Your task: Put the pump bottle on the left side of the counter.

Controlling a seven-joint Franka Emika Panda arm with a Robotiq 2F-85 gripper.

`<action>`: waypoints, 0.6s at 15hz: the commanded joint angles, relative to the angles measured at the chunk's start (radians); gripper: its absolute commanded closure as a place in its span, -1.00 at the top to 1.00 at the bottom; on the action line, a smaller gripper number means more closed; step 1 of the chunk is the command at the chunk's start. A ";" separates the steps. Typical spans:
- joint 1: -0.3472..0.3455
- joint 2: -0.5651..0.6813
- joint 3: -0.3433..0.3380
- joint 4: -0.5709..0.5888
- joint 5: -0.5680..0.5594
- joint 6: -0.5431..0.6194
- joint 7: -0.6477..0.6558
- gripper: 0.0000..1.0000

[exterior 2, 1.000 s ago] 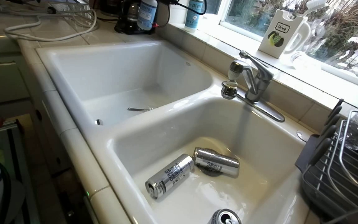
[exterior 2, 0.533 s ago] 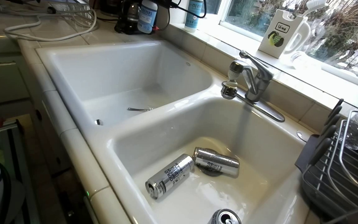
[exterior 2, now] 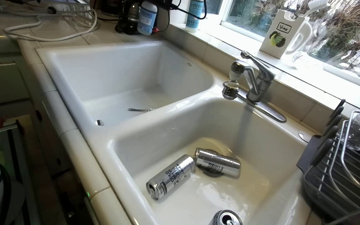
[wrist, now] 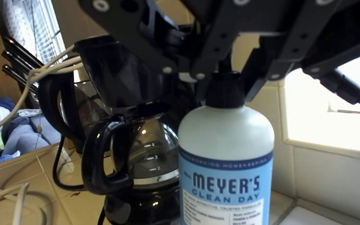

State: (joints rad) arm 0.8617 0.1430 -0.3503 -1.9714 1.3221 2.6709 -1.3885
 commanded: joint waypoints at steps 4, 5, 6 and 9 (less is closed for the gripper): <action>0.017 0.029 0.024 0.016 -0.027 -0.008 -0.094 -0.85; 0.019 0.036 0.027 0.018 -0.029 -0.008 -0.106 -0.85; 0.020 0.041 0.029 0.020 -0.031 -0.008 -0.115 -0.85; 0.014 0.066 0.041 0.040 0.008 0.002 -0.188 -0.85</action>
State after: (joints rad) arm 0.8789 0.1793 -0.3174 -1.9674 1.3023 2.6709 -1.5115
